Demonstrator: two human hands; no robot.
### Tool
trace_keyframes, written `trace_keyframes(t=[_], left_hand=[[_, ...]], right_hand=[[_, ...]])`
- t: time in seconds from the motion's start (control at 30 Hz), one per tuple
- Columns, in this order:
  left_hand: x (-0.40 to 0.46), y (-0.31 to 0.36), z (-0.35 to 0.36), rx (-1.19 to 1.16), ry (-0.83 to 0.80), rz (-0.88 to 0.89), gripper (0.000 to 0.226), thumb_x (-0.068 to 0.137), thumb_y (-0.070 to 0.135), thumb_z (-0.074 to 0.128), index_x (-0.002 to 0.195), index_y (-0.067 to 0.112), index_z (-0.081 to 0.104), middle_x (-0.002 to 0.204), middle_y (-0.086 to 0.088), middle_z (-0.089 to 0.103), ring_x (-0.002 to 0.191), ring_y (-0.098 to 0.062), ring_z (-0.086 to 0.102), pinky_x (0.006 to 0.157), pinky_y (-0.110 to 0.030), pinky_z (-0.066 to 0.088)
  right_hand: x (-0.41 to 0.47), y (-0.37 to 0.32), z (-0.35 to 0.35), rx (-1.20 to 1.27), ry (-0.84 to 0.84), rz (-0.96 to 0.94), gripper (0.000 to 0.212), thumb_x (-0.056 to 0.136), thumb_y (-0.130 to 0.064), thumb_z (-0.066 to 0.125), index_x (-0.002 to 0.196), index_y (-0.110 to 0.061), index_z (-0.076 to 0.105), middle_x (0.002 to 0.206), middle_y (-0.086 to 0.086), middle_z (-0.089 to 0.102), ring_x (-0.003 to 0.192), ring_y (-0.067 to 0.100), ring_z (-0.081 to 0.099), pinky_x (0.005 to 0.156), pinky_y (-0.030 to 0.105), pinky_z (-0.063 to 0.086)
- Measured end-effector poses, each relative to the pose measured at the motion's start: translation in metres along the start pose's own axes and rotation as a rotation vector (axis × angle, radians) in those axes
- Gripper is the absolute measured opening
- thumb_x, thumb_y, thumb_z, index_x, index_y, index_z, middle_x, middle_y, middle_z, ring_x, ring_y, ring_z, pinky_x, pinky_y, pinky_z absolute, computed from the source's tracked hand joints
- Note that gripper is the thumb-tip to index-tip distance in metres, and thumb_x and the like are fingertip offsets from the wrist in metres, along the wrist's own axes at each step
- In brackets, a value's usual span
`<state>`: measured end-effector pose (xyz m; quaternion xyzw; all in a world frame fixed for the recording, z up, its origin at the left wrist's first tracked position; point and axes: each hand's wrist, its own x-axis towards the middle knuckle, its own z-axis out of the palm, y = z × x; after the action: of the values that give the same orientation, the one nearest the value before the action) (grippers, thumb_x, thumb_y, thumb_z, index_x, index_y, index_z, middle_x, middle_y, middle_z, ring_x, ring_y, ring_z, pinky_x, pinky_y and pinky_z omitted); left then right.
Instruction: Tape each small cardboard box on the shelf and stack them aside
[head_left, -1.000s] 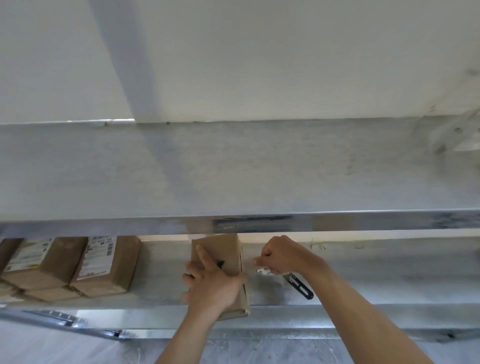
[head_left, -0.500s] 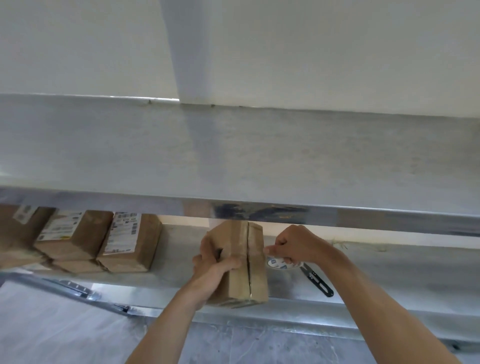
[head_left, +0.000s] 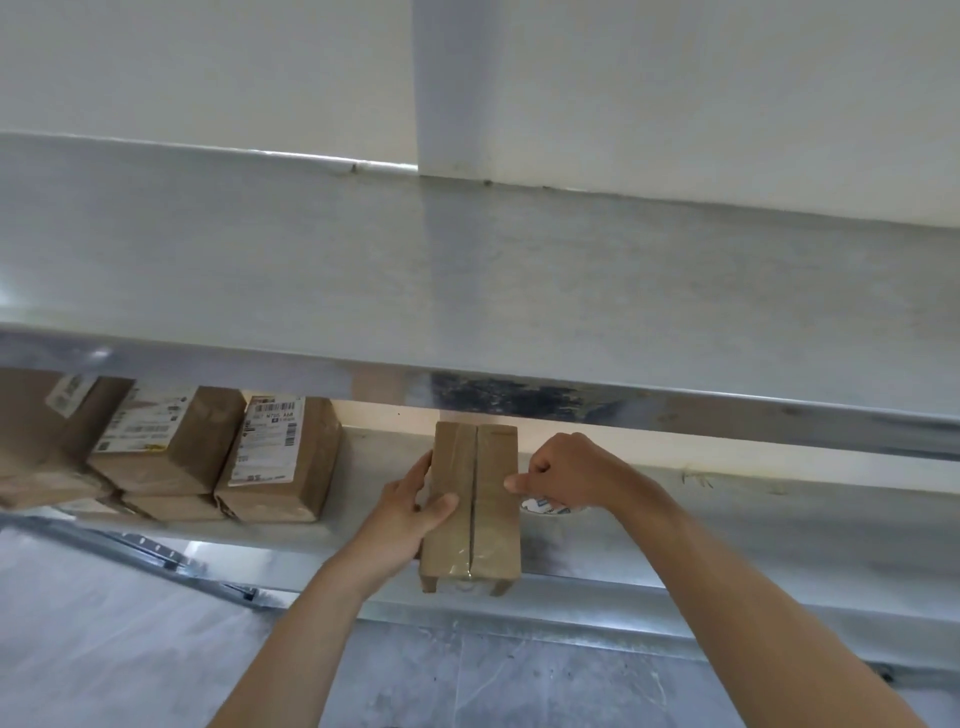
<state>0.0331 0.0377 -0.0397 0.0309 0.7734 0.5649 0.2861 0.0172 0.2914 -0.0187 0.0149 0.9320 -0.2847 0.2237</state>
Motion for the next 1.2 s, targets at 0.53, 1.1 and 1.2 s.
trace_keyframes(t=[0.53,1.1,1.2], left_hand=[[0.002,0.045,0.081,0.735,0.395,-0.338,0.137,0.065,0.076,0.064,0.153,0.02,-0.025,0.135,-0.014,0.031,0.126,-0.034,0.035,0.097,-0.048,0.044],[-0.005,0.017,0.054,0.046,0.255,-0.102,0.102,0.063,0.058,0.08,0.132,0.073,0.006,0.13,-0.002,0.052,0.115,-0.029,0.06,0.094,-0.051,0.056],[-0.006,0.018,0.057,-0.127,0.171,-0.092,0.102,0.072,0.043,0.077,0.143,0.058,0.005,0.13,-0.001,0.057,0.108,-0.023,0.066,0.084,-0.037,0.059]], right_hand=[[-0.013,0.012,-0.006,0.047,0.04,-0.132,0.05,0.088,-0.055,0.066,0.064,-0.011,0.065,0.062,0.002,0.068,0.05,0.008,0.055,0.06,0.028,0.048],[-0.05,0.051,-0.017,0.179,0.032,-0.024,0.047,0.09,-0.05,0.069,0.064,-0.011,0.068,0.057,0.0,0.066,0.041,0.002,0.052,0.053,0.016,0.044],[-0.05,0.052,-0.016,0.195,0.021,-0.011,0.052,0.087,-0.054,0.07,0.068,-0.005,0.07,0.059,0.004,0.067,0.043,0.007,0.054,0.055,0.017,0.047]])
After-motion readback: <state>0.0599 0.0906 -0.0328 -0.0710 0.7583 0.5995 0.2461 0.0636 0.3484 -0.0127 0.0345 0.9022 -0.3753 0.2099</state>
